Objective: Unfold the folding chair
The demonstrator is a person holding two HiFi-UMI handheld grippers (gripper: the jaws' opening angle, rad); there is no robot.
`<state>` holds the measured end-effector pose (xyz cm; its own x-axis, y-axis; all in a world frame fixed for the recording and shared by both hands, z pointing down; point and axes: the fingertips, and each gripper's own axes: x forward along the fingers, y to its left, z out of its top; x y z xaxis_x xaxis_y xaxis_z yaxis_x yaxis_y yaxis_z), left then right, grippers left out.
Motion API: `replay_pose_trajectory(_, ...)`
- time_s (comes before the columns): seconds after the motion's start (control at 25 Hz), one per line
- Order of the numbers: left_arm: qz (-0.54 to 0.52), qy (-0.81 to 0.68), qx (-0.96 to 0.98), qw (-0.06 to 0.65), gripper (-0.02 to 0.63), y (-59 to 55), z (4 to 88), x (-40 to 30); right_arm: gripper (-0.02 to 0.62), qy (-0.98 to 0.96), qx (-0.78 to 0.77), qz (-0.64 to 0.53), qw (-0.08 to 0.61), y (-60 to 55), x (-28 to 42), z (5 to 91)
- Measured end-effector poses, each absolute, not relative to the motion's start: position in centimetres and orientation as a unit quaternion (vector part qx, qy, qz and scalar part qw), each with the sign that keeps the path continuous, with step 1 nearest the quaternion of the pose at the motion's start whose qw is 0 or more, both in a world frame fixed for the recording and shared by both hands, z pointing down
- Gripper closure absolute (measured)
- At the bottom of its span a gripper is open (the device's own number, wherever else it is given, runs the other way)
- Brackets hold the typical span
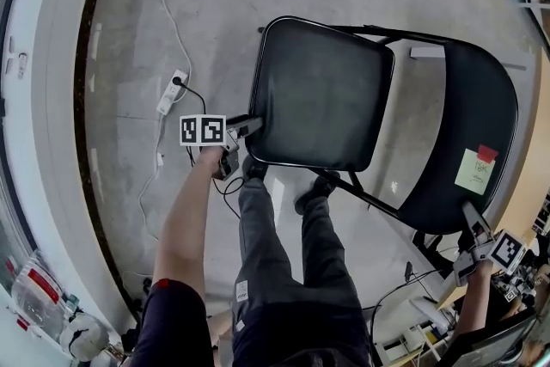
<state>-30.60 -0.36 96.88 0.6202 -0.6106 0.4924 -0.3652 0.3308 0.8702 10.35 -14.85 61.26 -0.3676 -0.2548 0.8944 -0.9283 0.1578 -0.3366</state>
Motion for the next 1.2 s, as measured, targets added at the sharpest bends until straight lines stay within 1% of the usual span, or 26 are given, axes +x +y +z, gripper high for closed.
replay_pose_trajectory(0.24, -0.086, -0.431, 0.562, 0.7, 0.353, 0.3, 96.8, -31.4, 0.436, -0.693, 0.421, 0.467, 0.354, -15.0, 8.8, 61.5)
replay_pose_trajectory(0.36, -0.063, -0.469, 0.535, 0.7, 0.359, 0.9, 96.3, -32.9, 0.433, -0.649, 0.481, 0.442, 0.389, -15.0, 11.2, 61.7)
replay_pose_trajectory(0.4, -0.056, -0.48, 0.529, 0.698, 0.379, 0.8, 95.8, -33.4, 0.43, -0.647, 0.489, 0.439, 0.388, -15.0, 11.4, 61.8)
replay_pose_trajectory(0.56, -0.019, -0.501, 0.539, 0.677, 0.382, -0.5, 91.5, -35.2, 0.414, -0.671, 0.47, 0.436, 0.373, -14.9, 10.9, 62.1)
replay_pose_trajectory(0.6, -0.006, -0.504, 0.547, 0.669, 0.382, -0.7, 90.0, -35.7, 0.396, -0.671, 0.465, 0.43, 0.385, -14.9, 10.9, 62.1)
replay_pose_trajectory(0.68, 0.017, -0.511, 0.562, 0.651, 0.382, -0.9, 86.5, -36.3, 0.331, -0.667, 0.46, 0.399, 0.429, -14.8, 11.2, 61.6)
replay_pose_trajectory(0.76, 0.027, -0.521, 0.573, 0.632, 0.382, -1.2, 82.8, -36.7, 0.291, -0.668, 0.457, 0.349, 0.472, -14.9, 11.4, 60.6)
replay_pose_trajectory(0.84, 0.025, -0.529, 0.589, 0.61, 0.387, -2.1, 78.9, -36.9, 0.267, -0.673, 0.461, 0.308, 0.489, -15.1, 11.1, 59.2)
replay_pose_trajectory(1.04, 0.011, -0.521, 0.652, 0.55, 0.393, -5.7, 68.5, -34.6, 0.262, -0.713, 0.473, 0.289, 0.429, -14.8, 9.1, 54.5)
replay_pose_trajectory(1.2, -0.024, -0.515, 0.693, 0.504, 0.395, -7.8, 59.9, -31.8, 0.262, -0.747, 0.457, 0.275, 0.397, -14.0, 7.3, 51.4)
